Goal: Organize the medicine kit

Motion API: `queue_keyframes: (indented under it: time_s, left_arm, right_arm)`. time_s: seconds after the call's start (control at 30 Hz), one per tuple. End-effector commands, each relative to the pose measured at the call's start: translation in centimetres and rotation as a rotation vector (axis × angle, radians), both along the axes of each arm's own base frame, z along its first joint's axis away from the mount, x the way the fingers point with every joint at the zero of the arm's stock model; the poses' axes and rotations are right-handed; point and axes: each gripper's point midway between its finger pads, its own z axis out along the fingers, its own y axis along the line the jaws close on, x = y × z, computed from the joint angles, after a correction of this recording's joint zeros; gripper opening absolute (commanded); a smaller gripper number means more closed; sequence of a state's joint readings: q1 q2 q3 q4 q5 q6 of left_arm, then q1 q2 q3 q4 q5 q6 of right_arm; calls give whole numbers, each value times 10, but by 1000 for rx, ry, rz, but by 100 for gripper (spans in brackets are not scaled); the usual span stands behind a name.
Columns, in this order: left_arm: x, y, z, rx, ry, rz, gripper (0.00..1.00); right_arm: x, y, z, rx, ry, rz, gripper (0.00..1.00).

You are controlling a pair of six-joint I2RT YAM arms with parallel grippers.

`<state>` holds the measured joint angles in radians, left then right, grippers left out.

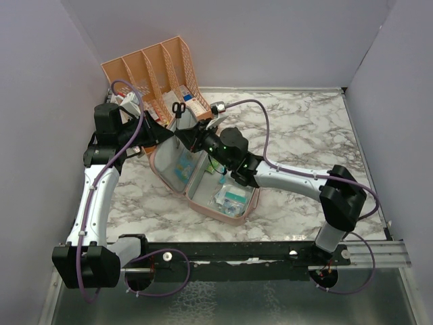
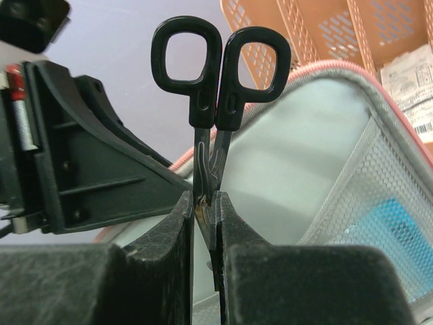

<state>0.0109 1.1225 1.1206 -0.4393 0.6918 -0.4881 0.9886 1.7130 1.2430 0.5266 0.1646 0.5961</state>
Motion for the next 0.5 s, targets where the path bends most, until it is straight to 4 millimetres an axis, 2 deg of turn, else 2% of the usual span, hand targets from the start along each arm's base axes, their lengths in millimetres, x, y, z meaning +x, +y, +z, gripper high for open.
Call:
queue_keyframes:
  time_s: [0.0, 0.1, 0.47]
  left_arm:
    - [-9, -9, 2, -30, 19, -39, 0]
    - [-8, -9, 3, -29, 14, -38, 0]
    - [-1, -7, 10, -24, -11, -25, 0]
  right_arm:
    - [4, 4, -1, 50, 46, -51, 6]
    - [-3, 3, -18, 26, 116, -60, 6]
    - [-36, 1, -55, -27, 363, -20, 5]
